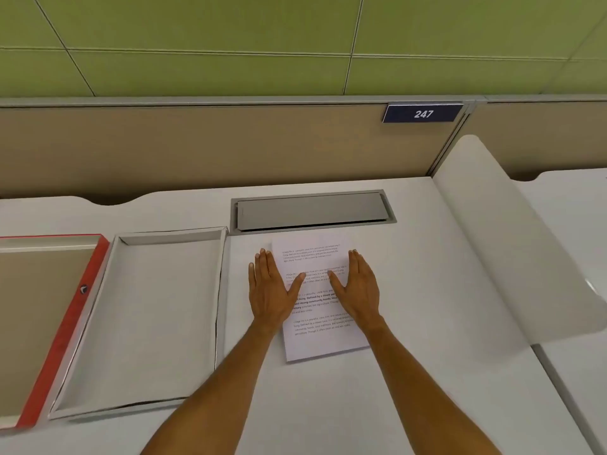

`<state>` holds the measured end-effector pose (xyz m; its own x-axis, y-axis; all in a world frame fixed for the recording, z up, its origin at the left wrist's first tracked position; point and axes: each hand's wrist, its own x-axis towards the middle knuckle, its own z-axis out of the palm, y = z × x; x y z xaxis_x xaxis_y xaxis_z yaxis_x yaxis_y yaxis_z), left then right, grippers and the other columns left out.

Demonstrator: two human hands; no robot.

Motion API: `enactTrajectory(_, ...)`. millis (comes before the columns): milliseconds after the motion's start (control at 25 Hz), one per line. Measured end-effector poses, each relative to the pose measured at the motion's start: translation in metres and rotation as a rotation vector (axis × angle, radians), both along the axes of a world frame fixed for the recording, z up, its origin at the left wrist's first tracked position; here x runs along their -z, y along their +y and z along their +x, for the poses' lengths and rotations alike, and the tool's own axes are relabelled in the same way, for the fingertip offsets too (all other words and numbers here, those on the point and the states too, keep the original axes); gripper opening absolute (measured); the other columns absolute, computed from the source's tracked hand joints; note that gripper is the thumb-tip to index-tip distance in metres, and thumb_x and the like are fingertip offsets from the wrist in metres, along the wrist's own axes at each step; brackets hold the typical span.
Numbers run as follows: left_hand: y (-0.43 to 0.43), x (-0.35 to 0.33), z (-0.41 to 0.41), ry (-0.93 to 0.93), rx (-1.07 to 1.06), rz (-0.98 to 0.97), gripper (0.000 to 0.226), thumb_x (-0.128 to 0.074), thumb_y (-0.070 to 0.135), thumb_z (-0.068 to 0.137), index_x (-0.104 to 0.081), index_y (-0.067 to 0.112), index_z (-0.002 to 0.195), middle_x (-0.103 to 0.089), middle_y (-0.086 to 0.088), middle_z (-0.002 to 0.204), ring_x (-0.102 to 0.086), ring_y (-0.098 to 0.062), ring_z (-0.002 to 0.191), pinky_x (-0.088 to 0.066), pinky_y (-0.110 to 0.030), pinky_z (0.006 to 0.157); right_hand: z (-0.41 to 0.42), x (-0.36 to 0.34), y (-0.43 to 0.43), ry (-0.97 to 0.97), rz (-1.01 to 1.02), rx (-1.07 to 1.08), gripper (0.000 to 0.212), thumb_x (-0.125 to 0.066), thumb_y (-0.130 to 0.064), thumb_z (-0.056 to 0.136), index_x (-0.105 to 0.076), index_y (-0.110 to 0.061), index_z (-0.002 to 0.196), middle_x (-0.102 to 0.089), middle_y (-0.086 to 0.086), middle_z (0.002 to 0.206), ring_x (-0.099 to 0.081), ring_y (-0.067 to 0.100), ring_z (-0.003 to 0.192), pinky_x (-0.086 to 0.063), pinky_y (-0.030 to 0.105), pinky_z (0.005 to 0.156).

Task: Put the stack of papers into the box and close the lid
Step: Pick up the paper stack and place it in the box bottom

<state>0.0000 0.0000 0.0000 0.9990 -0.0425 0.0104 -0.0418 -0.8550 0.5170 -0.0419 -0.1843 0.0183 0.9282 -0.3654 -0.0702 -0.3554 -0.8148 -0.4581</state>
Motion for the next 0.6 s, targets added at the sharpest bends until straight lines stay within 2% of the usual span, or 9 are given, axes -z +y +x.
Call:
enactTrajectory(200,-0.002,0.008,-0.009,0.086,-0.024,-0.001,0.106,-0.041,0.077,0.08,-0.011,0.01,0.156,-0.015,-0.011,0.164,-0.016,-0.029,0.152,-0.006,-0.041,0.123,-0.002,0.007,-0.001,0.095,0.045,0.042,0.088,-0.05,-0.06,0.089,-0.016,-0.013,0.154,-0.024,0.007,0.161,-0.028,0.027,0.147,-0.025,0.04,0.119)
enactTrajectory(360,-0.003,0.006,-0.013,0.117,-0.043,-0.01,0.111,-0.052,0.074,0.078,-0.01,0.006,0.155,-0.017,-0.014,0.163,-0.017,-0.029,0.152,-0.008,-0.04,0.123,0.006,0.001,0.0,0.091,0.046,0.115,0.091,-0.064,-0.056,0.083,-0.025,-0.008,0.149,-0.035,0.013,0.154,-0.037,0.031,0.14,-0.032,0.042,0.114)
enactTrajectory(440,-0.01,0.001,-0.014,0.137,-0.1,-0.018,0.107,-0.061,0.069,0.076,-0.021,0.005,0.152,-0.029,-0.015,0.158,-0.029,-0.031,0.146,-0.019,-0.04,0.12,0.012,-0.004,0.0,0.133,0.047,0.19,0.091,-0.071,-0.055,0.077,-0.032,-0.005,0.142,-0.042,0.015,0.144,-0.042,0.032,0.132,-0.04,0.044,0.106)
enactTrajectory(520,-0.017,-0.008,-0.012,0.176,-0.191,0.016,0.095,-0.067,0.066,0.072,-0.037,0.007,0.14,-0.045,-0.015,0.143,-0.045,-0.03,0.131,-0.037,-0.042,0.107,0.016,-0.007,0.001,0.173,0.074,0.256,0.088,-0.076,-0.055,0.072,-0.039,-0.004,0.133,-0.045,0.017,0.134,-0.044,0.033,0.125,-0.045,0.045,0.097)
enactTrajectory(600,-0.023,-0.02,-0.007,0.299,-0.295,0.009,0.087,-0.074,0.063,0.069,-0.043,0.007,0.129,-0.049,-0.015,0.133,-0.049,-0.03,0.122,-0.042,-0.043,0.097,0.019,-0.008,0.001,0.205,0.099,0.302,0.087,-0.078,-0.055,0.069,-0.041,-0.003,0.128,-0.044,0.017,0.131,-0.044,0.033,0.124,-0.046,0.045,0.095)
